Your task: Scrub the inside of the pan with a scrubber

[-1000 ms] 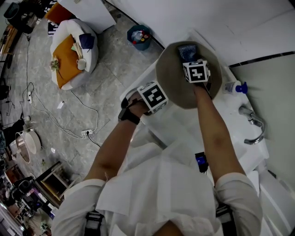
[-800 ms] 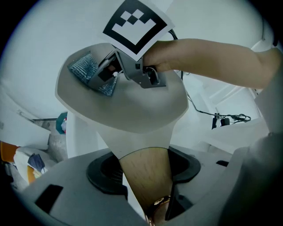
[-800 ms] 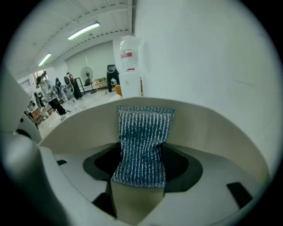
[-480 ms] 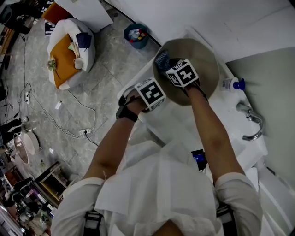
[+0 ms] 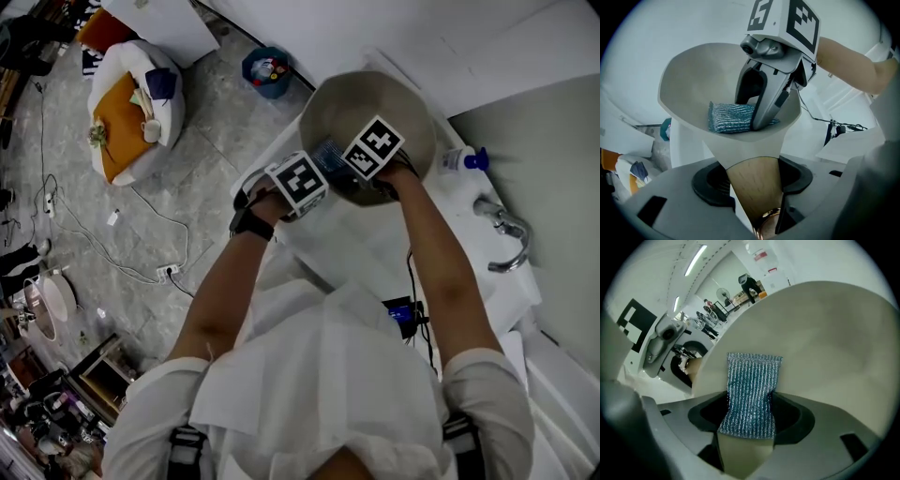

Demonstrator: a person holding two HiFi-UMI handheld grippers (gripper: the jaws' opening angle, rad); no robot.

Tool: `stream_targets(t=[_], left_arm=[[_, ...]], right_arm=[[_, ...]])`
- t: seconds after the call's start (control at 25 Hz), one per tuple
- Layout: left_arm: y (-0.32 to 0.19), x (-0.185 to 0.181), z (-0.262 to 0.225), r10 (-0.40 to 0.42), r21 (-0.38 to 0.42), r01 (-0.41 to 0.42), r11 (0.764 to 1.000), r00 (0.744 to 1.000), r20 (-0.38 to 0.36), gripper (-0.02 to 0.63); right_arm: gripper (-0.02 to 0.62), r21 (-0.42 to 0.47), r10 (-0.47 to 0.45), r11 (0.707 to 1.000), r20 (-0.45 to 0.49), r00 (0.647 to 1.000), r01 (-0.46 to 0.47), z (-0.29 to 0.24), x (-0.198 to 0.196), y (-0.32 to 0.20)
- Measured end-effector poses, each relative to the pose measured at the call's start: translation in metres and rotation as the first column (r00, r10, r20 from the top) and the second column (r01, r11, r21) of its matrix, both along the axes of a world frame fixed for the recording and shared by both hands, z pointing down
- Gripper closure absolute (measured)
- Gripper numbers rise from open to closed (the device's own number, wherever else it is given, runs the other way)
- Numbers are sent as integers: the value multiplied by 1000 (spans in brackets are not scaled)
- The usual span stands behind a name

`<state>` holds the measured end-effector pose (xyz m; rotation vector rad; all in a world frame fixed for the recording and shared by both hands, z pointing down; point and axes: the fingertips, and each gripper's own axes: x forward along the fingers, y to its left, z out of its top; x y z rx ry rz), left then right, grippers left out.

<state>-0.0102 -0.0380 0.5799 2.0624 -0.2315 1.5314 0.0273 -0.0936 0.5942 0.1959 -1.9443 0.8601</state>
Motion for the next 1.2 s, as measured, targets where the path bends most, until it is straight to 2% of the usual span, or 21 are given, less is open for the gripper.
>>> stream_targets(t=[0.12,0.24,0.32,0.44,0.52,0.6,0.76,0.84,1.04,1.2], left_arm=[[0,0,-1,-2,2,2,1000,1000,-3,347],[0,0,-1,-4,2,4,1000,1000,-4,347],[-1,1,-1,-4,5,4,1000,1000,-6,347],[-1,1,-2,-5,5,5,1000,1000,-7,347],[-2,2,-3,-5,4,5,1000,1000,-9,347],[-2,3,-3,-4,8,4,1000,1000,-12,347],[-4,-2,-3,-1,11,1,1000,1000,10,347],[-3,-6,-2,1,9,-1,1000,1000,29,347],[-2,-1,2,2,9,-2,1000,1000,5,347],[-2,1,-1,-2,1,2,1000,1000,5,347]], right_arm=[[296,-32,-47,998,-76,996,45,2,14,11],[296,-56,-112,993,-180,977,103,5,34,21],[296,-79,-162,986,-267,950,146,6,52,25],[296,-106,-226,974,-412,883,199,7,83,24],[296,-120,-237,971,-464,853,204,7,95,23],[296,-138,-231,972,-459,858,189,7,94,26],[296,-194,-158,976,-291,943,103,1,58,34],[298,-204,-124,976,-231,965,76,-2,43,36],[298,-180,-129,980,-214,968,91,-2,37,34],[299,-209,-103,976,-224,969,56,-2,44,36]])
